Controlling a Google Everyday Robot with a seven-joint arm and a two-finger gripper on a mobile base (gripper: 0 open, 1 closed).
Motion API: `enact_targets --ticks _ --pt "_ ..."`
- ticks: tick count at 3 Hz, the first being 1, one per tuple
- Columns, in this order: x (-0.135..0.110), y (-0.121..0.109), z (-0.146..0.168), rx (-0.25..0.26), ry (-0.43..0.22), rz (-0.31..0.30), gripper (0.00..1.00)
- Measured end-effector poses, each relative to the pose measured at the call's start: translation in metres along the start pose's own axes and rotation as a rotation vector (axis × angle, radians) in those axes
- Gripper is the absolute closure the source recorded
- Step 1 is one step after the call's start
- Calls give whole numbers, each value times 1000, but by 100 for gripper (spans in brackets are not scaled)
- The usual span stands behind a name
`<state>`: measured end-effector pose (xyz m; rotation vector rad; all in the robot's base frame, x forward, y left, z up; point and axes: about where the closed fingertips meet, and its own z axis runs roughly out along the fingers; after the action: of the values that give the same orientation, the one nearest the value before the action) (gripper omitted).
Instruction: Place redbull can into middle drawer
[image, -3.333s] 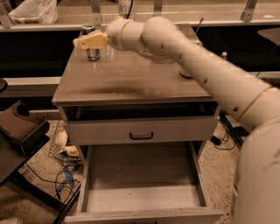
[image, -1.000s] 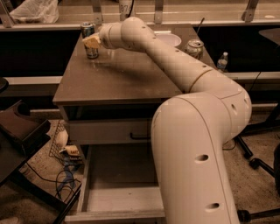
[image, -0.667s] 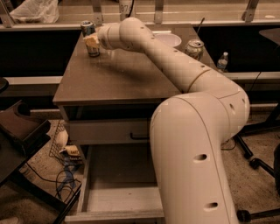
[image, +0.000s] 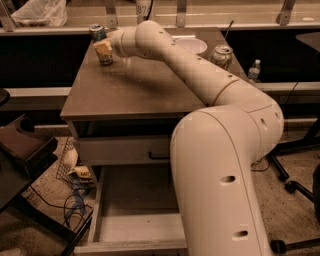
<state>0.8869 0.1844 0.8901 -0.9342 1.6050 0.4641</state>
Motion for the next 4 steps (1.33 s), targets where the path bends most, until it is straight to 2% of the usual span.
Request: enact_targets --ticks 1,2,4 --pt "0 0 0 0 0 0 100" --pt "1 2 2 -4 1 1 84" --pt "2 7 7 -12 3 2 37"
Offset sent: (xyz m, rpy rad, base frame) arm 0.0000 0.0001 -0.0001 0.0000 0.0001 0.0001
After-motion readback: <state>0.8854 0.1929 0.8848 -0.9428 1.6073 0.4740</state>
